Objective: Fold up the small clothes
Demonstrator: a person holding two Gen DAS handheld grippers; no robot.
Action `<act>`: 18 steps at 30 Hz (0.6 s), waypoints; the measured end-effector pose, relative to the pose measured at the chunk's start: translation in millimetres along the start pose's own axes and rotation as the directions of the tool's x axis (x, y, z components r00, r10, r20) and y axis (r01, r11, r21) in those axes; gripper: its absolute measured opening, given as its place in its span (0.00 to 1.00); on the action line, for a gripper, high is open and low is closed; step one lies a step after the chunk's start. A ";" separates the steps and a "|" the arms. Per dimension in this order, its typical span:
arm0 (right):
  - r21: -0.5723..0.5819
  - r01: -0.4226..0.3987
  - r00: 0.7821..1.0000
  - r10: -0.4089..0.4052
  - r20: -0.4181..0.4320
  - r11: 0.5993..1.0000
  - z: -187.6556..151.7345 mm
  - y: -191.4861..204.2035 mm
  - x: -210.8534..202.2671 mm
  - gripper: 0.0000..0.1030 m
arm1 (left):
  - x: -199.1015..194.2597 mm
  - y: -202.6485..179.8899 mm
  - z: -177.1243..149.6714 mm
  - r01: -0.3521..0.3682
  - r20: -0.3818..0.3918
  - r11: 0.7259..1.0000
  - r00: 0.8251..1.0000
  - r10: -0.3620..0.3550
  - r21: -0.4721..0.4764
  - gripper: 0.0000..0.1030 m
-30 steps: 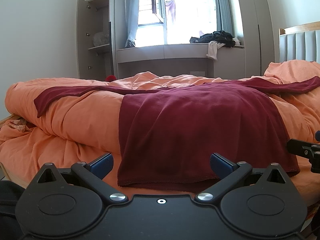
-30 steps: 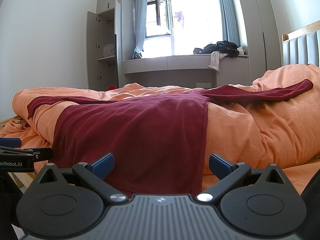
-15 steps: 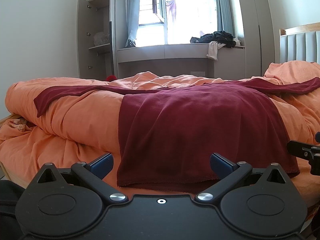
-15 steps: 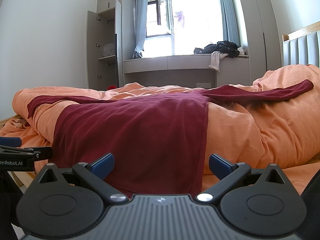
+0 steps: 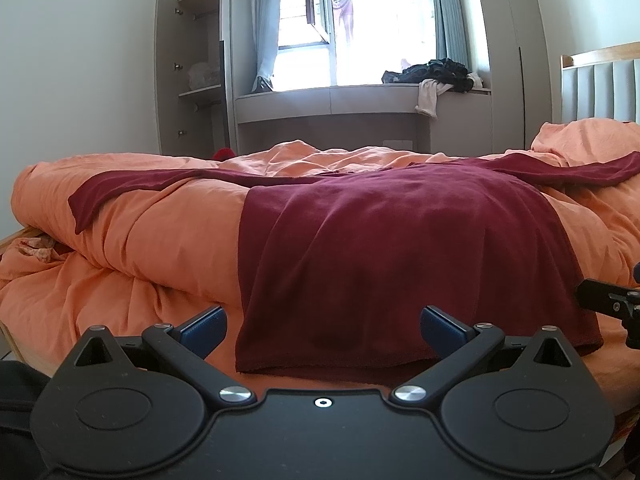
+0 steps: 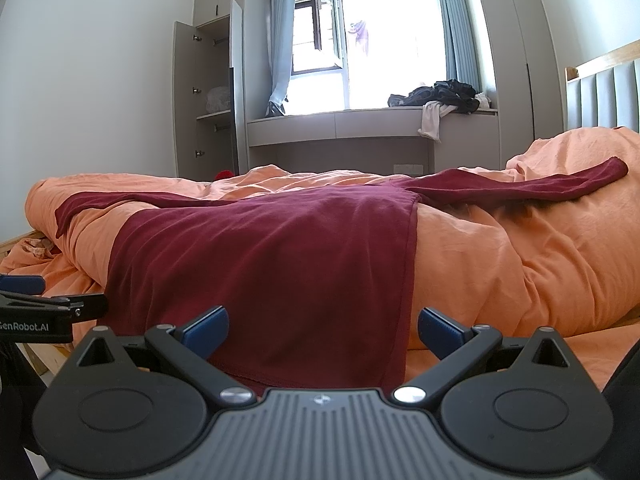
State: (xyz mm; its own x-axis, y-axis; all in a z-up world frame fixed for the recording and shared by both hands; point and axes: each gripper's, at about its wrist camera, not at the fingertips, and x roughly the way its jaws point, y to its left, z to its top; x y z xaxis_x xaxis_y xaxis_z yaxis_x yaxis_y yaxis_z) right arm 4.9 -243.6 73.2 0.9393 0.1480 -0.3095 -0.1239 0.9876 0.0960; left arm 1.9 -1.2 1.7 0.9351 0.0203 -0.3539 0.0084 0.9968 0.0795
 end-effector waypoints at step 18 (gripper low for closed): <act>0.034 0.037 0.999 -0.036 -0.020 0.999 5.6 -1.8 0.6 1.00 | 4.7 -0.8 4.4 -0.010 -0.031 1.000 0.999 0.009 -0.018 1.00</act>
State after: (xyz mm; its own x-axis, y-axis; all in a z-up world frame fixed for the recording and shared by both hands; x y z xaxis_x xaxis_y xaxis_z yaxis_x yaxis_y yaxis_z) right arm 7.5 -245.6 78.2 0.9365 0.1134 -0.3318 -0.0786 0.9901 0.1165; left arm 7.9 -2.2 4.0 0.9237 0.0319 -0.3818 -0.0072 0.9978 0.0659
